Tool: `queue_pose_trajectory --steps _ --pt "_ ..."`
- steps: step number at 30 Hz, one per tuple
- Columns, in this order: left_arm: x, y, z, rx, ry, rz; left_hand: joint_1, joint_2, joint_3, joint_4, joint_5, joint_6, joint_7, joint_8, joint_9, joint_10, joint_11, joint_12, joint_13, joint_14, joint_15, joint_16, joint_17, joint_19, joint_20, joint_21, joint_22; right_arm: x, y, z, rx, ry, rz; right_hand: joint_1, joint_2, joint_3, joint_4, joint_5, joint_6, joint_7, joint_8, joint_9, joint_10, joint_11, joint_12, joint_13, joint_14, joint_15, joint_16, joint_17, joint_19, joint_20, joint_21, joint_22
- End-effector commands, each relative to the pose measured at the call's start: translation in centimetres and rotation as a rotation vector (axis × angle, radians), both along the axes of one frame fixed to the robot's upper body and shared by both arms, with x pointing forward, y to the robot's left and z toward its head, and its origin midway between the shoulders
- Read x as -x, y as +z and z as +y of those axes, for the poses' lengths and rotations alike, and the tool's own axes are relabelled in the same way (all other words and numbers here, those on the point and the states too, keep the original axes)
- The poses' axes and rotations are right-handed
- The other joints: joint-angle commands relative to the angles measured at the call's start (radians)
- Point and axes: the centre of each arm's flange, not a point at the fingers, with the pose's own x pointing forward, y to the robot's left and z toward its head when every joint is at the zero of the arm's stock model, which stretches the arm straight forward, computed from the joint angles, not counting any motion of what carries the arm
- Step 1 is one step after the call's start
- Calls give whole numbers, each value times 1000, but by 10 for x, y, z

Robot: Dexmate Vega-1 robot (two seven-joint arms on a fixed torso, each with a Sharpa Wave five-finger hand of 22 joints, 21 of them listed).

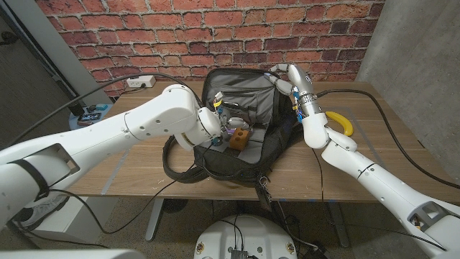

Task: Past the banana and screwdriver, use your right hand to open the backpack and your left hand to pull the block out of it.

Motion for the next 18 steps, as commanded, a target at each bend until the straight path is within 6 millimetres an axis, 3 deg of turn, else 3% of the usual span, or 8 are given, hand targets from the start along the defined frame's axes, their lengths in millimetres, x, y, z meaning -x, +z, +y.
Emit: queue_pose_trajectory --steps 1,11,18 --pt "-10 2 -10 -29 -30 46 -15 -4 -7 3 -3 -2 9 -9 4 -1 12 -1 5 0 7 4 3 5 5 6 5 2 -1 -2 -8 4 -8 10 15 -5 1 5 3 -6 4 4 4 5 -3 2 11 -166 0 6 -3 -101 5 3" --pt "-15 1 -10 -62 -6 85 -32 -12 -15 7 -8 -23 18 -13 3 -8 35 -9 11 -11 24 2 3 -1 15 4 7 0 -3 0 -15 8 -5 12 16 -5 1 6 5 -4 6 3 4 6 -4 3 12 -166 -1 8 -3 -101 5 3" --pt "-17 0 -9 -89 30 89 34 12 9 -19 5 6 22 1 7 35 30 7 28 18 20 30 9 26 15 16 9 -1 -6 1 -18 11 -2 12 16 -6 1 5 4 -6 7 4 6 6 -3 4 14 -166 -2 10 -3 -101 5 3"
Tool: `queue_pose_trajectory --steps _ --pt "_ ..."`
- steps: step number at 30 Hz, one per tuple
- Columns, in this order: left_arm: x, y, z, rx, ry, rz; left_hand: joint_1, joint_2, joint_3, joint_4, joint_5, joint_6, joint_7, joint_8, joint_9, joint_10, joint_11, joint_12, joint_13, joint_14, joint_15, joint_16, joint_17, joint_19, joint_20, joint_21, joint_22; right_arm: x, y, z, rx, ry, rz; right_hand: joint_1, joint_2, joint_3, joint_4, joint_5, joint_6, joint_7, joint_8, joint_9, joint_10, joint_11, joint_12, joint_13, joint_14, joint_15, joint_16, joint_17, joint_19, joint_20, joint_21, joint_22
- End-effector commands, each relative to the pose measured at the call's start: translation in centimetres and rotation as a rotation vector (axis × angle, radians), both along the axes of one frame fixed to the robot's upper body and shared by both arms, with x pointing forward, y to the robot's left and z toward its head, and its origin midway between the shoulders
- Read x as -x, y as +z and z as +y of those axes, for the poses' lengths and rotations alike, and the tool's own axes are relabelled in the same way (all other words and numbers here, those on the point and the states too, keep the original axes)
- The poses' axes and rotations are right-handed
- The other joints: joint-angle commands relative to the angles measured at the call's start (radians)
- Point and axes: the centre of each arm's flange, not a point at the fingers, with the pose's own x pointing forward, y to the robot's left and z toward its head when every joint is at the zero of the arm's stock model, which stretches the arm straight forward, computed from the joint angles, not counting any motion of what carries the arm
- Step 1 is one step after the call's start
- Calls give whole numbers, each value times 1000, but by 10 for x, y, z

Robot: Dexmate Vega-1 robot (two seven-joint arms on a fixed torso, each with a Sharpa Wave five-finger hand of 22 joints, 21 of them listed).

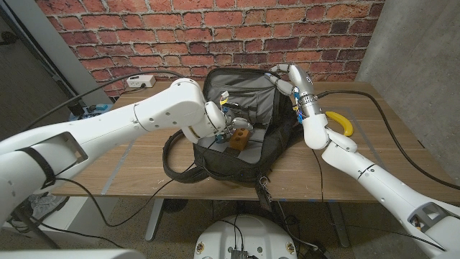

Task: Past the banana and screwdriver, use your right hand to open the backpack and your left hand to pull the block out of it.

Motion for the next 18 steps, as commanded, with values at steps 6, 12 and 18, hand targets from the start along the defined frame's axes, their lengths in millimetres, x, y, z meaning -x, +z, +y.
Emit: queue_pose_trajectory --steps 6,12,18 --pt "-7 -3 2 -55 61 19 71 17 16 -16 23 53 4 15 9 58 -8 37 33 48 -6 37 8 37 -2 22 5 -2 -5 3 -20 8 7 12 17 -4 -2 6 5 -6 7 4 5 6 -5 2 9 -160 -3 6 -3 -101 5 3" --pt "-8 -4 4 -60 88 -6 165 41 35 -23 46 129 4 27 20 132 -39 118 99 114 -39 83 22 94 -17 51 8 -2 -5 5 -23 11 9 13 17 -4 -2 6 6 -6 8 4 4 6 -5 3 9 -160 -4 7 -2 -100 6 3" --pt "-8 -4 6 -61 107 -39 276 60 45 -26 60 247 3 51 37 225 -97 237 184 219 -115 144 48 183 -62 101 12 -2 -6 7 -13 14 15 12 17 -5 -1 6 5 -7 8 4 5 5 -6 3 10 -159 -5 8 -2 -100 6 3"
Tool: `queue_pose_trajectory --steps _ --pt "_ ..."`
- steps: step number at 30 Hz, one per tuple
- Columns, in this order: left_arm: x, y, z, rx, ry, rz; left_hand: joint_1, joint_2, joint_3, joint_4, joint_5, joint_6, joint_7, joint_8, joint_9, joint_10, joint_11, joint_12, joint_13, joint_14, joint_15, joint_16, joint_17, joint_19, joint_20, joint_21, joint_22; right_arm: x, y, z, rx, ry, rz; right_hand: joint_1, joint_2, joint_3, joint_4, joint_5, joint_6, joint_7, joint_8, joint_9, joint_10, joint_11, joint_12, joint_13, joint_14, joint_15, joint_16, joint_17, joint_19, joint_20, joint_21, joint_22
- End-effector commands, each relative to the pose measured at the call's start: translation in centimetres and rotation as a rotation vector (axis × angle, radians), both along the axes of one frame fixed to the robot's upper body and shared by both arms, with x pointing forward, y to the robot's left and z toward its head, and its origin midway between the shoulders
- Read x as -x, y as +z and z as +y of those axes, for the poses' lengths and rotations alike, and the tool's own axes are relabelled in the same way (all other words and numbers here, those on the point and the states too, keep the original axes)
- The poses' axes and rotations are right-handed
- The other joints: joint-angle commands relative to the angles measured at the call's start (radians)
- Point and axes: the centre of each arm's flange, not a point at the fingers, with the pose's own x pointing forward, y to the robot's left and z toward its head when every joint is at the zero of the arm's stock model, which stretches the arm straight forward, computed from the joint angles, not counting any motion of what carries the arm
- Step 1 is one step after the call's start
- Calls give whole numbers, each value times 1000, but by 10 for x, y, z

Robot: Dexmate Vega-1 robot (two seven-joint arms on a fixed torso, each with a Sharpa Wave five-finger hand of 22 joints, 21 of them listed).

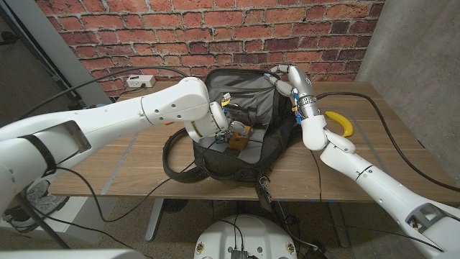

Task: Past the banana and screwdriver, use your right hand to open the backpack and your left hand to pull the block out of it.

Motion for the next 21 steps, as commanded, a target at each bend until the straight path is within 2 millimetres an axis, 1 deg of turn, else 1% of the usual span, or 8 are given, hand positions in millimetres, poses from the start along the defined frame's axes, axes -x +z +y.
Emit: queue_pose_trajectory --steps 1,3,5,8,10,14,17,21 --pt "-2 -1 4 -18 49 -51 79 13 12 -2 12 91 -2 24 18 63 -40 86 64 73 -49 43 24 58 -34 37 8 -1 -2 4 -1 1 10 8 15 -4 -2 7 4 -6 3 4 4 6 -6 4 10 -160 -6 3 -2 -100 6 3" --pt "-1 -1 5 -12 51 -65 112 16 11 1 15 135 -6 35 29 96 -66 133 99 111 -71 62 35 91 -52 59 9 -1 -2 5 -3 2 12 8 14 -4 -3 7 3 -6 3 4 3 5 -7 4 10 -161 -6 3 -2 -100 6 3" --pt "-1 0 6 -7 52 -77 124 16 11 2 16 153 -6 39 35 119 -80 158 115 141 -86 73 38 104 -58 68 10 -1 -2 6 3 2 11 9 14 -4 -3 7 4 -6 4 4 4 5 -7 4 10 -161 -6 4 -2 -100 6 3" --pt "-2 1 8 -5 59 -94 144 18 13 3 18 202 -17 55 46 136 -97 190 143 176 -104 81 40 129 -76 87 11 -1 -2 7 1 3 10 9 14 -4 -3 7 3 -5 4 5 4 7 -7 4 10 -161 -7 4 -2 -100 6 3" --pt "-4 1 9 -10 64 -94 158 19 15 2 19 213 -22 58 52 152 -99 208 156 186 -110 83 42 140 -84 96 11 -1 -2 8 4 2 12 8 14 -5 -2 7 3 -8 4 4 4 7 -7 4 11 -160 -7 5 -2 -100 6 3" --pt "-9 -1 10 -23 64 -65 143 5 2 14 16 188 -16 45 61 119 -86 210 174 157 -98 64 42 125 -79 97 12 -3 -7 7 -9 3 18 9 14 -5 -3 7 3 -6 4 4 5 6 -7 4 11 -161 -8 5 -2 -100 6 3" --pt "-12 -2 9 -27 59 -41 99 -14 -23 35 8 162 -9 30 68 91 -75 212 190 136 -78 49 42 104 -65 95 11 -4 -9 6 -18 0 22 9 15 -5 -2 7 2 -5 4 4 5 6 -8 4 11 -160 -8 5 -1 -100 6 3" --pt "-16 -2 7 -48 43 7 39 -33 -48 55 -3 117 -4 3 70 29 -38 200 208 89 -46 15 37 63 -41 86 7 -3 -9 6 -14 3 18 9 15 -6 -2 7 3 -7 4 4 5 6 -8 4 12 -160 -8 6 -1 -99 6 3"
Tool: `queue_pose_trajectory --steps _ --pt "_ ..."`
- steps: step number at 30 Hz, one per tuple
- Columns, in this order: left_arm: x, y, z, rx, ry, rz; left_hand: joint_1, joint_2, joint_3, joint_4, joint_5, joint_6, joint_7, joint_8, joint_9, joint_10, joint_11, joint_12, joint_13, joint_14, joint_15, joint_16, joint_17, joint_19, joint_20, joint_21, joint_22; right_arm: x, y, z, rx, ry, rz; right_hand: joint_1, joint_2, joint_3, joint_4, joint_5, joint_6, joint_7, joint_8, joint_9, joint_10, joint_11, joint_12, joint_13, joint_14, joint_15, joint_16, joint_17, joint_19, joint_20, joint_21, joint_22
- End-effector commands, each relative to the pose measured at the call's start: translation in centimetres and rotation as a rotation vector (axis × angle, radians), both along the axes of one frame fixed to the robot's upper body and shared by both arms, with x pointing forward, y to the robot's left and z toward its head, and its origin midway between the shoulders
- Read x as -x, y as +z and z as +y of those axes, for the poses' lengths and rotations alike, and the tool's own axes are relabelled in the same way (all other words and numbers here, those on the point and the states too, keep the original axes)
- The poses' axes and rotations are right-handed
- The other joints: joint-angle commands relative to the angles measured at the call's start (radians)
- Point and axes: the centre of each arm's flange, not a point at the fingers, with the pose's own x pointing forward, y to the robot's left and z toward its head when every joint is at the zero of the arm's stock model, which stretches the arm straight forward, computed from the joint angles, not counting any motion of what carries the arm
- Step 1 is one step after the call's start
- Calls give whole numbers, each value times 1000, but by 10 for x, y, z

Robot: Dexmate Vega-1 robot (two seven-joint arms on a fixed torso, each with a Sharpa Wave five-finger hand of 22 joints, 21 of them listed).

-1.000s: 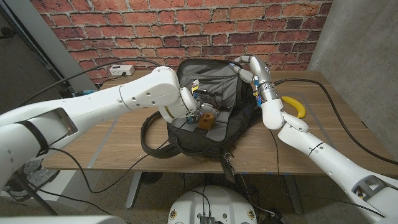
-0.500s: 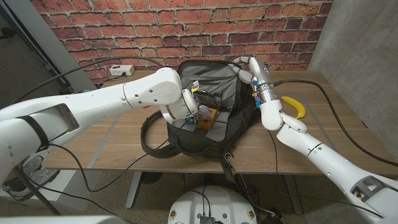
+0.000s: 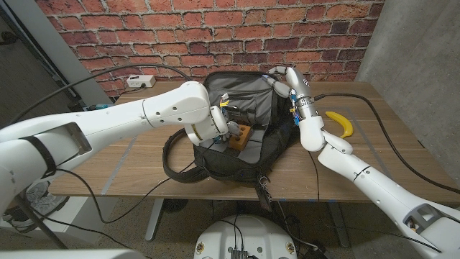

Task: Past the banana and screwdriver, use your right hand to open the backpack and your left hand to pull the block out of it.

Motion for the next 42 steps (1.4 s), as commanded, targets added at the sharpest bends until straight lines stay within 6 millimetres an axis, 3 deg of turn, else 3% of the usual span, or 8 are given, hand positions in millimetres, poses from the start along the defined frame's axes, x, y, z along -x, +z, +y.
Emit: queue_pose_trajectory --steps 1,7,12,16,25,42 --pt "-10 -1 -1 -31 -12 69 -63 -25 -21 19 -11 -43 4 -23 3 -56 34 -9 18 -45 34 -30 -2 -40 25 -9 -2 -1 -5 0 -10 -1 4 10 14 -6 -2 5 3 -5 5 3 5 5 0 4 11 -161 -1 3 -1 -100 6 3" --pt "-14 -2 -8 -56 -39 119 -133 -47 -49 38 -30 -98 5 -49 -3 -108 66 -26 29 -95 75 -59 -4 -90 58 -26 -6 0 -6 -1 -9 3 6 10 14 -6 -2 6 3 -7 5 3 6 7 0 5 11 -161 -3 3 -2 -100 6 3" --pt "-12 -2 -14 -74 -56 146 -178 -57 -65 44 -48 -145 5 -59 -11 -158 107 -44 38 -136 112 -78 -2 -128 90 -41 -9 0 -6 -1 -11 4 5 11 14 -6 -2 6 3 -7 5 3 5 7 -1 5 11 -162 -4 4 -2 -100 6 3" --pt "-8 1 -18 -81 -69 158 -210 -57 -74 54 -57 -165 6 -60 -16 -179 123 -52 42 -158 131 -87 0 -139 94 -46 -10 0 -5 -2 -16 5 2 11 14 -7 -2 6 2 -6 5 2 3 6 -2 6 11 -162 -5 5 -1 -100 6 3" --pt "2 10 -23 -99 -65 126 -234 -56 -80 55 -64 -192 6 -61 -23 -194 140 -57 48 -170 146 -89 5 -152 95 -52 -10 2 -3 -1 -12 12 -4 12 14 -8 -2 6 2 -8 6 2 4 6 -3 6 12 -162 -6 6 -1 -99 6 3" --pt "-11 11 -43 -105 -83 106 -248 -52 -80 42 -67 -201 6 -53 -32 -196 143 -56 56 -174 148 -86 11 -148 94 -51 -9 -1 -8 -8 -7 19 5 13 14 -9 -2 6 2 -5 7 2 7 6 -4 6 14 -162 -9 8 -1 -99 6 3"
